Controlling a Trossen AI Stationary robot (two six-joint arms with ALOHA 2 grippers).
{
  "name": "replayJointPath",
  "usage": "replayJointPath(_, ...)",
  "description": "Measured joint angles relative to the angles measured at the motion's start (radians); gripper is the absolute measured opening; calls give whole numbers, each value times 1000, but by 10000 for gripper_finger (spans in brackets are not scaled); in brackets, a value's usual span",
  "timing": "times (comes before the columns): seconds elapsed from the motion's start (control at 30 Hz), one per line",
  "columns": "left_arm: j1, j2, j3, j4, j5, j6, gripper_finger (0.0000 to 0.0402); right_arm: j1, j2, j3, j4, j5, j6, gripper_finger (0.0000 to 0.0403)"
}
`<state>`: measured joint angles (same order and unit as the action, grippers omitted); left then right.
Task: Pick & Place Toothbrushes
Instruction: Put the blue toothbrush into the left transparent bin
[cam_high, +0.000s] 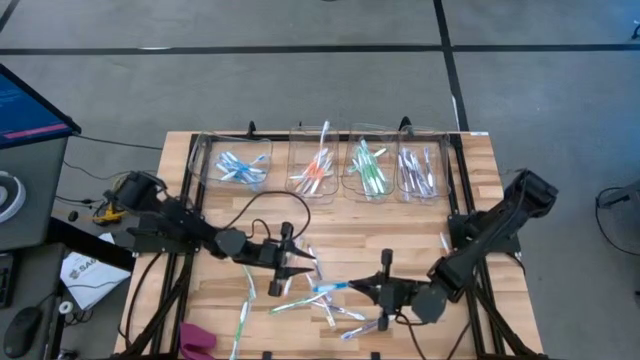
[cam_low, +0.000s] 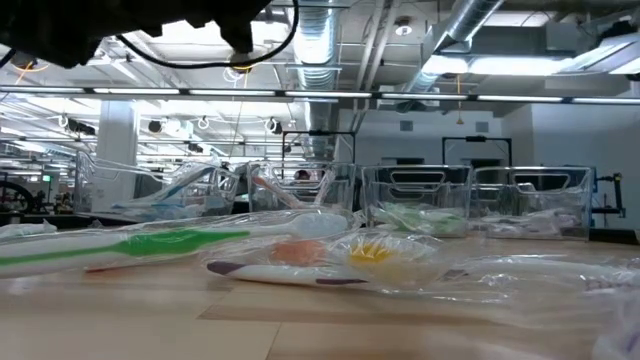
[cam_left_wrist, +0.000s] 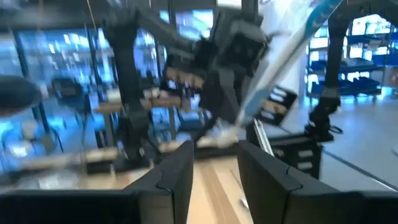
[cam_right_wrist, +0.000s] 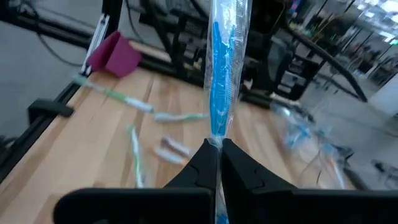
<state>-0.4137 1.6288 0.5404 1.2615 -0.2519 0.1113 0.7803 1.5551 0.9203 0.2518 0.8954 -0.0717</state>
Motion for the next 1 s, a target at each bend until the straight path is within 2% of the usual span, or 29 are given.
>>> replayJointPath(0.13,0,40,8,103,1,47,117,-38,38,0,83,-4,-36,0)
replayJointPath(0.5,3,41,44,102,75,50,117,-148,55,0,122,-15,-30,0)
replayJointPath(0.63,16,41,45,102,77,50,117,-162,55,0,133,-61,-31,0)
replayJointPath(0.87,36,41,60,100,75,42,117,-168,55,0,130,-63,-25,0)
replayJointPath(1.0,35,41,77,100,36,41,117,-174,54,0,130,-66,-25,0)
